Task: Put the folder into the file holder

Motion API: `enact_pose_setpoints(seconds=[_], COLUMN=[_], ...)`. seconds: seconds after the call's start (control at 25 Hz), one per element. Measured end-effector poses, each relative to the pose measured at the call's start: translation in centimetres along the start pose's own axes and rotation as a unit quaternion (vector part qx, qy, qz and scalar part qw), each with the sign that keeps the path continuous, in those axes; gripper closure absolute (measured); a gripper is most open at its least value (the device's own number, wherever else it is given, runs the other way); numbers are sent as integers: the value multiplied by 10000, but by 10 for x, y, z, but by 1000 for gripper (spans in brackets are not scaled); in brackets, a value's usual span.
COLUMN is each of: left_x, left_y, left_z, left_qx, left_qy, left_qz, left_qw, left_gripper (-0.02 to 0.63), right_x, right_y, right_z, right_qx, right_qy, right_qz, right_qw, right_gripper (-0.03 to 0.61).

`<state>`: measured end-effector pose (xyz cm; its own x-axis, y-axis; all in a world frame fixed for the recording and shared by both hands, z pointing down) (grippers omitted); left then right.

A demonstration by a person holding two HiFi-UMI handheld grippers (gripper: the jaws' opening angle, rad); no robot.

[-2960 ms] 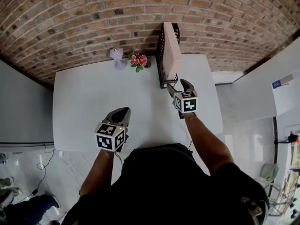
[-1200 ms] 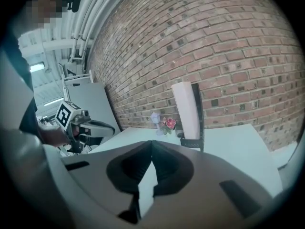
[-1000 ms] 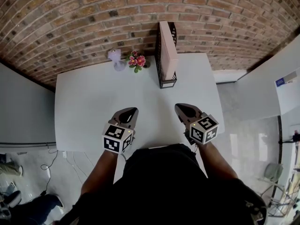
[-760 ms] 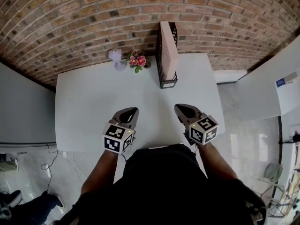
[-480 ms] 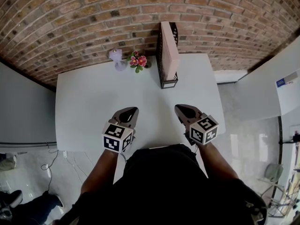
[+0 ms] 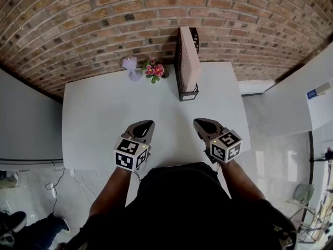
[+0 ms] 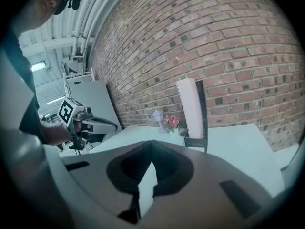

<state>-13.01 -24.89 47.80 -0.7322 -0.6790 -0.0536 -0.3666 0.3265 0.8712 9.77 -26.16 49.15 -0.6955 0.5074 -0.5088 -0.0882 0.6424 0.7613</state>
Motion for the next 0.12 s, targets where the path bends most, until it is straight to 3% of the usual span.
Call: enact_pose_setpoints(seconds=[0.12], left_x=[1], left_y=[-2], left_z=[0], left_qx=[-6], left_qy=[5], left_qz=[9], left_qw=[10000], left_gripper=[609], right_x=[0], right_y=[-2], right_z=[0], right_qx=[-13], right_qy=[-5], right_qz=[-12], right_qw=[10000], right_gripper=[575])
Point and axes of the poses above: the fingertips, and each gripper's own axes: z backward along the fingers, x to its left, y out of its underside, the point moved 6 cm from there along z, backward along the fingers, and after that the axes turned 15 degrees about -z, right-handed, at the moved point
